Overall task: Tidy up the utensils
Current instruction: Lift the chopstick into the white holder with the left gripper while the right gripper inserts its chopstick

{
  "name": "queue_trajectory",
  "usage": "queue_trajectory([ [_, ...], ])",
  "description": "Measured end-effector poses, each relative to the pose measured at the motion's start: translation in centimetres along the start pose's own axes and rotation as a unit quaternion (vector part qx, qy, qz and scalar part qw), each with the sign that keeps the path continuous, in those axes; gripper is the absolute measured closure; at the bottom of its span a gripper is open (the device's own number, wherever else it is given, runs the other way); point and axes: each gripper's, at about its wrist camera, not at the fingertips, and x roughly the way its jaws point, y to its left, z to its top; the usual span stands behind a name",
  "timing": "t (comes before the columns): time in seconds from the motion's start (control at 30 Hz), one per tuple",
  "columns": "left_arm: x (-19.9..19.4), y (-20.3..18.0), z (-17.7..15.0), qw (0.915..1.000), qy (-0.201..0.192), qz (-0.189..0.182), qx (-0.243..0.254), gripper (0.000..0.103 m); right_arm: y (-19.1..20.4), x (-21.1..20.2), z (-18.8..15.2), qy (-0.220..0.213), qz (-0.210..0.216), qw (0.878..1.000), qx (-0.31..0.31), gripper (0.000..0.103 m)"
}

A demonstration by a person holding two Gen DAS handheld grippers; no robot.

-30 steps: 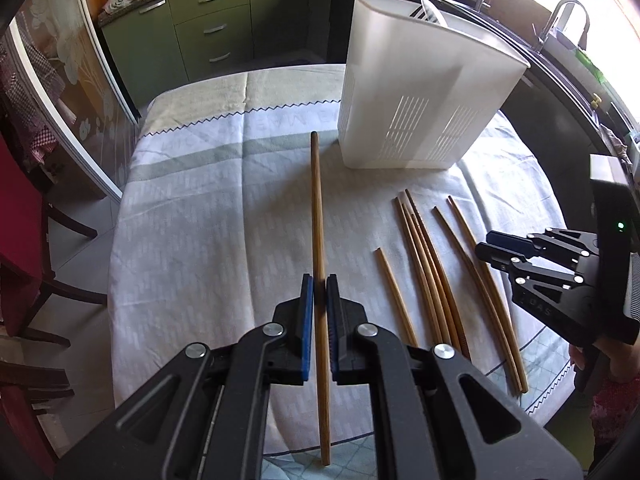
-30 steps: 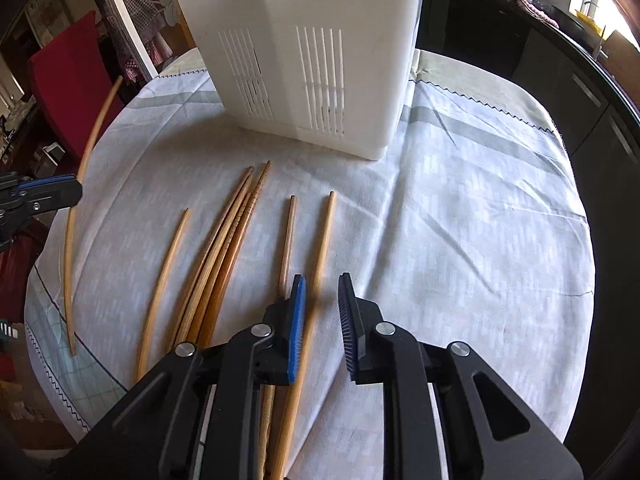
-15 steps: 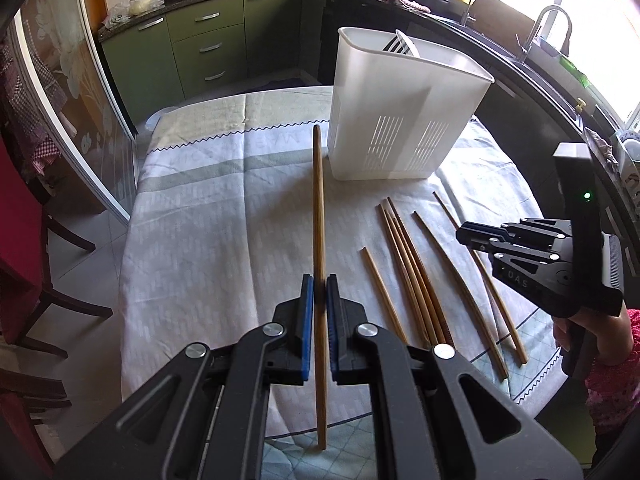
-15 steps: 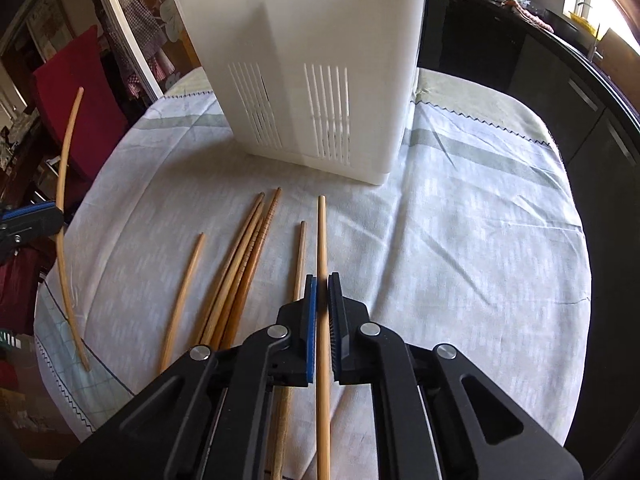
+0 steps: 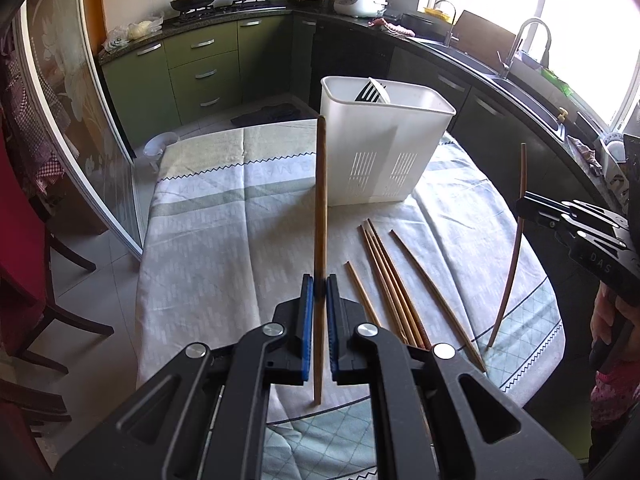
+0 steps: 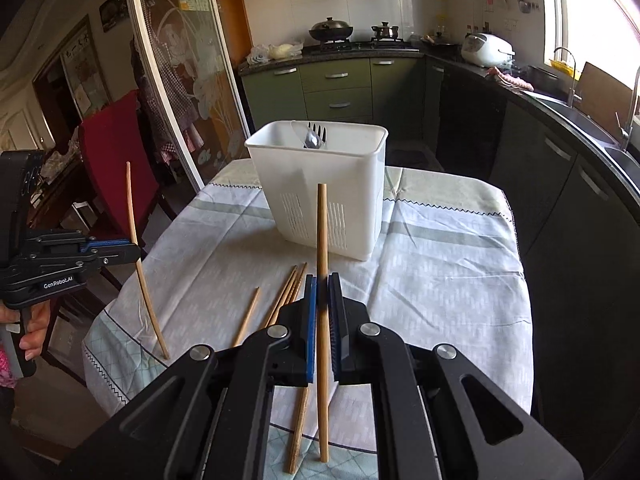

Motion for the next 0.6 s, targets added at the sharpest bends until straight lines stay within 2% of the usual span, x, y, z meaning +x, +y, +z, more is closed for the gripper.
queue_trajectory([
  [0.37, -0.8, -0.9, 0.5, 0.9998, -0.009, -0.012, 0.009, 0.097, 0.2, -1.9, 0.1, -0.022, 0.009, 1.000, -0.004, 0.096],
  [0.6, -1.8, -1.3, 2.4, 0.9994, -0.017, -0.029, 0.011, 0.097, 0.2, -4.4, 2.7, -0.051, 0.015, 0.999, -0.005, 0.096],
])
